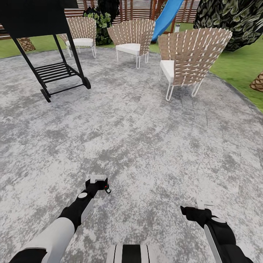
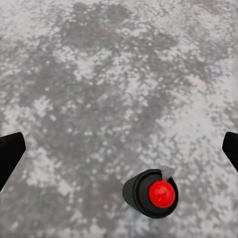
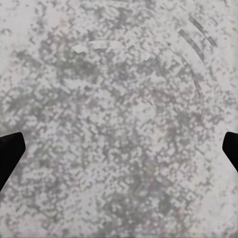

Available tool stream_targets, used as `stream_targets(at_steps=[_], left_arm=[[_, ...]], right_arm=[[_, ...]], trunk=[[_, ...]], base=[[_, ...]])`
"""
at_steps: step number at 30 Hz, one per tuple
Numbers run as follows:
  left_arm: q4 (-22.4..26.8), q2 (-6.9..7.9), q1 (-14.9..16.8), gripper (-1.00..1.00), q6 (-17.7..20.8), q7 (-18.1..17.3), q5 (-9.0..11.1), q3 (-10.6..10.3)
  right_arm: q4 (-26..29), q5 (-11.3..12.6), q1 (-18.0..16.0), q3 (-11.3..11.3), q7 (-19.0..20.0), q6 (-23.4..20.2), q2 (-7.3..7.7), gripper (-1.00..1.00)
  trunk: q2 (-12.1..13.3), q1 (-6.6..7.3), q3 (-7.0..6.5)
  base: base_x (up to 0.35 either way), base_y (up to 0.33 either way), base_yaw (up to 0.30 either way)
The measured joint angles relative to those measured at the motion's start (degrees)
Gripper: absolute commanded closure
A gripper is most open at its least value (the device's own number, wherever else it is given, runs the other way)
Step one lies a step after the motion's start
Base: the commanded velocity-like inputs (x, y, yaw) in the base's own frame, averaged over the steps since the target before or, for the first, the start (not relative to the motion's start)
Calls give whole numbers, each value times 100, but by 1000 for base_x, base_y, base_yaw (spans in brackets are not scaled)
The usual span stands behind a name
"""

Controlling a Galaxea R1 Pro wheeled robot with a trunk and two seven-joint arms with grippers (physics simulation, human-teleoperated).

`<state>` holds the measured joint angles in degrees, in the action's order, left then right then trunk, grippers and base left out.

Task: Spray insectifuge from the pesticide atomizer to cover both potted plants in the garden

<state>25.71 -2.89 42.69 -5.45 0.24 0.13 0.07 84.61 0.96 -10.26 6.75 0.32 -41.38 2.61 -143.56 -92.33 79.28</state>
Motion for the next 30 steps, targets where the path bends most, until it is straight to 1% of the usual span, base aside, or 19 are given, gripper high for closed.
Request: stream_targets(at_steps=[4, 12, 14, 30], left_arm=[[-3, 0, 0, -100, 0, 0, 2, 1], [-7, 2, 0, -100, -1, 0, 3, 1], [-8, 3, 0, -100, -2, 0, 3, 1], [-1, 2, -33, -100, -2, -2, 34, 1]], right_arm=[[1, 0, 0, 0, 0, 0, -2, -100], [4, 1, 0, 0, 0, 1, 1, -100], [5, 1, 0, 0, 0, 0, 0, -100], [6, 0, 0, 0, 0, 0, 2, -100]], trunk=[[0, 0, 0], [0, 0, 0], [0, 0, 0], [0, 0, 0]], base=[[-1, 0, -40], [0, 0, -266], [0, 0, -140], [-12, 15, -12]])
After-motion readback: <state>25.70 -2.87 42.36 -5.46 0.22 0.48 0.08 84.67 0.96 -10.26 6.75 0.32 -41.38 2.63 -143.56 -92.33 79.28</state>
